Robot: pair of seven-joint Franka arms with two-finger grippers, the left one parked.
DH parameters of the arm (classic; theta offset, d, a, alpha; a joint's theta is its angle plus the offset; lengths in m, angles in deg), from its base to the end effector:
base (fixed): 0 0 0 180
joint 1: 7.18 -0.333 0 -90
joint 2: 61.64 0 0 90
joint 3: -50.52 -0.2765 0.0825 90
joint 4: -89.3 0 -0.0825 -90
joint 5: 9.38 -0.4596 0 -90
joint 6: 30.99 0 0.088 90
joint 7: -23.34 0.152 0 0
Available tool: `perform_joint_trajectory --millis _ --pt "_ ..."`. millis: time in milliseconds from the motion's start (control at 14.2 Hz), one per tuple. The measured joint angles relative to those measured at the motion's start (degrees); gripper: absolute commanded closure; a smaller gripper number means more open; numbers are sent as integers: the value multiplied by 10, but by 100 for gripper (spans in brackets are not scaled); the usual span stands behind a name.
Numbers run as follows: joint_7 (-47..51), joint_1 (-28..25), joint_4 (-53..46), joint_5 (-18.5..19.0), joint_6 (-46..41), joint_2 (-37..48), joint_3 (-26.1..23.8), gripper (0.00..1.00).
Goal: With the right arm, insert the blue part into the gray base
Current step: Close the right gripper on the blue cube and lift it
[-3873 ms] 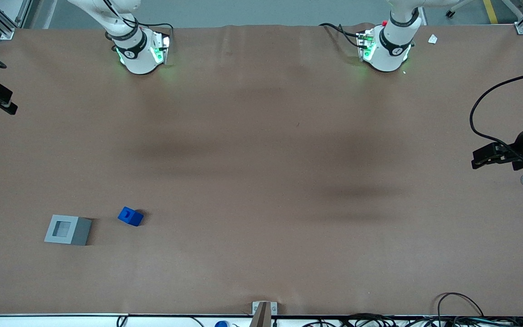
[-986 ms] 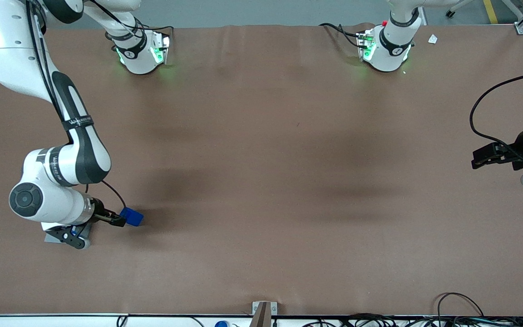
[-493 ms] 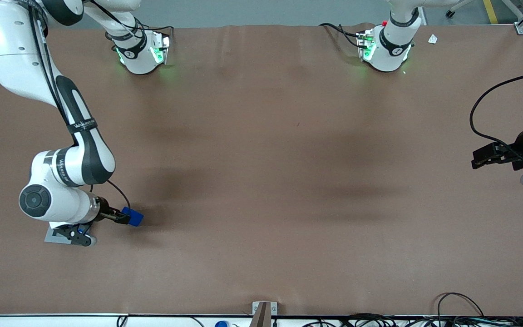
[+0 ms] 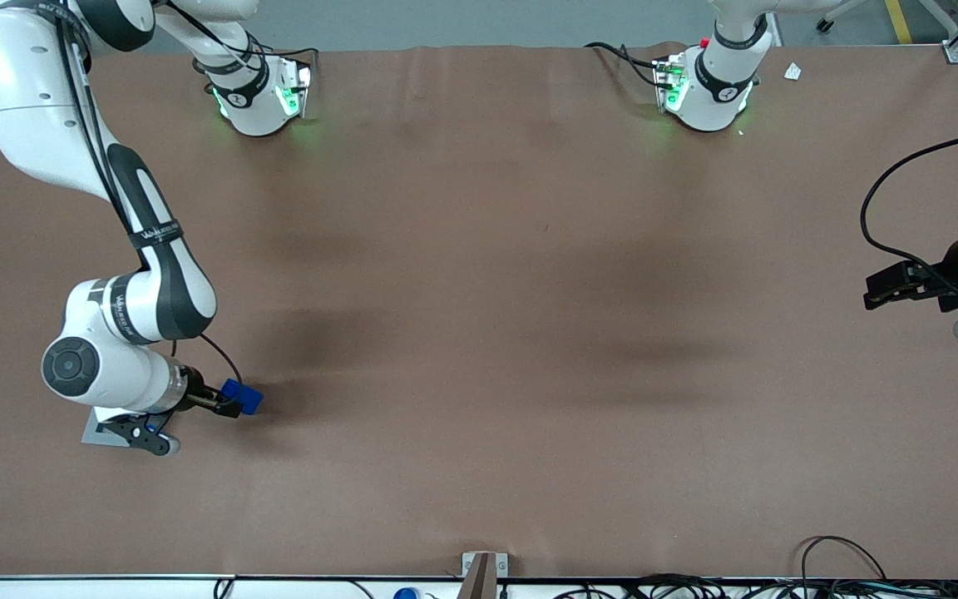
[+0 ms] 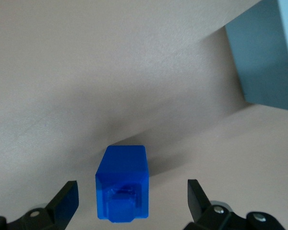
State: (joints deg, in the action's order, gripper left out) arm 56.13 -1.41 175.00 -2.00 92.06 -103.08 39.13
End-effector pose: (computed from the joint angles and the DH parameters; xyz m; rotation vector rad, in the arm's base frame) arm 0.7387 0.0536 0.1243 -3.0559 0.6925 0.0963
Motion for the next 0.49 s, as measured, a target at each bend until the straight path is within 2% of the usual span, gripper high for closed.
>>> perform_joint_trajectory --millis 211,493 --pt "2 -1 2 -7 10 -7 -1 0" --pt "3 -1 4 -8 17 -11 -1 6"
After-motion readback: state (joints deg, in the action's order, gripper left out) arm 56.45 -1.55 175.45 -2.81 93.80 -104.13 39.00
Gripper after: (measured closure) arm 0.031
